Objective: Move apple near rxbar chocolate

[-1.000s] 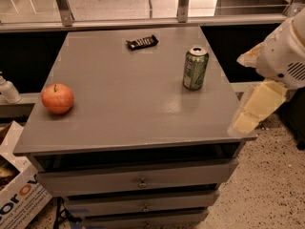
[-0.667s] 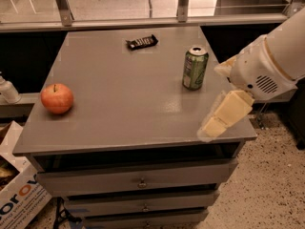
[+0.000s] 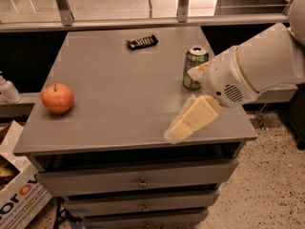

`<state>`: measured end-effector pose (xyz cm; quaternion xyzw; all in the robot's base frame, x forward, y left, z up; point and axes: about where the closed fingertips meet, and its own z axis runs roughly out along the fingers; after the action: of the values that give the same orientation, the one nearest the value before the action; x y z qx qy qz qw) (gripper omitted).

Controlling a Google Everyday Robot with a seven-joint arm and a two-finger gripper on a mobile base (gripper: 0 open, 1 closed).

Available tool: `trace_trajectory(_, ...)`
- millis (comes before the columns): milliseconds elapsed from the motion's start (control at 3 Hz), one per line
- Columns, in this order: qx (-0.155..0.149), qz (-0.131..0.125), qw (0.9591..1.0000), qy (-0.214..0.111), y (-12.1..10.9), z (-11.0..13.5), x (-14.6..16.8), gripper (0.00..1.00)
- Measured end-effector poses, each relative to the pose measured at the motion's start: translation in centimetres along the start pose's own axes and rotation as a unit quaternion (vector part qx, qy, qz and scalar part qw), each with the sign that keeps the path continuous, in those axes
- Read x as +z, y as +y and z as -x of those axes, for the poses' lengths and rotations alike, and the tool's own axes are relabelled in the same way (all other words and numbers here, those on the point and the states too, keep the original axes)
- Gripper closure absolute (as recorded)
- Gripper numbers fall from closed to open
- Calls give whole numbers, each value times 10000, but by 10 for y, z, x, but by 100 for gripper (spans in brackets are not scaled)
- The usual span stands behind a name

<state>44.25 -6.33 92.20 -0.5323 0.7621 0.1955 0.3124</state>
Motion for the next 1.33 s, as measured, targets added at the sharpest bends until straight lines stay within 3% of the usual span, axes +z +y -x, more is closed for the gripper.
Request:
trace_trajectory(333, -9, -5, 10000, 27, 0, -1, -1, 0)
trace_trajectory(667, 123, -45, 9996, -269, -4, 1, 13, 0)
trace_trajectory(1000, 110, -128, 9960, -878, -12, 15, 38, 0)
trace_trajectory(1333, -93, -214, 9903, -1372, -21, 34, 70, 0)
